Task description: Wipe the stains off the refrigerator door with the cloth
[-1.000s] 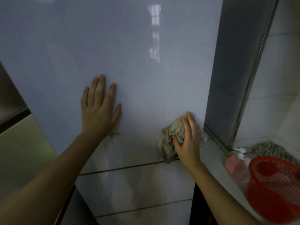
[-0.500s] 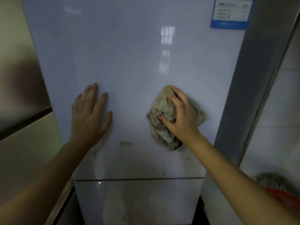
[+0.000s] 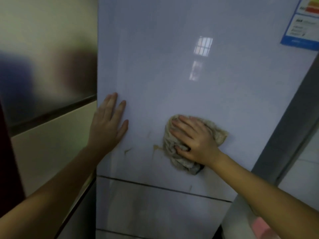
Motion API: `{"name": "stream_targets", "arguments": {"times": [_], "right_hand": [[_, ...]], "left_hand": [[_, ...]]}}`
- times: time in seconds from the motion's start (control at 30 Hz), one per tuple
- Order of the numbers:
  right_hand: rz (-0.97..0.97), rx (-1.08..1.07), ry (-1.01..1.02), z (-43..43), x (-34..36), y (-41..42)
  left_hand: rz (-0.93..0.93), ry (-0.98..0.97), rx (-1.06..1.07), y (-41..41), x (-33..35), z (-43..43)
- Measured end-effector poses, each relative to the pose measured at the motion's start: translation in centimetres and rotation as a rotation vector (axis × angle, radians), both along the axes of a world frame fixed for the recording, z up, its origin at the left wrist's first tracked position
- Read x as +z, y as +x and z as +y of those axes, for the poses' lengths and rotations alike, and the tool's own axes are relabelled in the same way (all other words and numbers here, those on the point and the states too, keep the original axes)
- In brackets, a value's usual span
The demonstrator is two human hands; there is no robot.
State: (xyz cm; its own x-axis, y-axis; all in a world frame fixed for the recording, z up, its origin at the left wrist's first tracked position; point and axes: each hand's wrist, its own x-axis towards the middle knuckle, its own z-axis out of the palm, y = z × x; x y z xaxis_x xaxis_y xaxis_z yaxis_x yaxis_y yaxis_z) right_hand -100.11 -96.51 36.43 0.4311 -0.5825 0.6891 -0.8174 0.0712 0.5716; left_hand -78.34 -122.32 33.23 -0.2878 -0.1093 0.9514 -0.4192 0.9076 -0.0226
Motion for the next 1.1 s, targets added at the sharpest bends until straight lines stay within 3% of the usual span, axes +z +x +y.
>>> {"name": "stream_targets", "arguments": {"times": [0.2,0.33,0.57,0.9,1.1], "right_hand": [[0.080,0.009,0.225,-0.7,-5.6,0.6],[0.088,0.023,0.187,-1.1,-3.6,0.6],[-0.163,-0.006,-0.168,-5.2,-0.4,3.7],[-0.052,0.055,0.189,-6.1,-15.7,4.1],[-0.095,0.053,0.070,-7.5,-12.9,5.1]], "left_hand": [[-0.063,-0.037,0.021,1.3,-1.9,-1.4],[-0.053,-0.077,-0.013,2.2,-3.1,-2.4],[-0.047,-0.014,-0.048,2.1,-3.9,-2.5],[-0.004,-0.041,-0.097,2.0,-5.5,-2.7],[-0.026,-0.090,-0.086,2.9,-7.1,-3.0]]}}
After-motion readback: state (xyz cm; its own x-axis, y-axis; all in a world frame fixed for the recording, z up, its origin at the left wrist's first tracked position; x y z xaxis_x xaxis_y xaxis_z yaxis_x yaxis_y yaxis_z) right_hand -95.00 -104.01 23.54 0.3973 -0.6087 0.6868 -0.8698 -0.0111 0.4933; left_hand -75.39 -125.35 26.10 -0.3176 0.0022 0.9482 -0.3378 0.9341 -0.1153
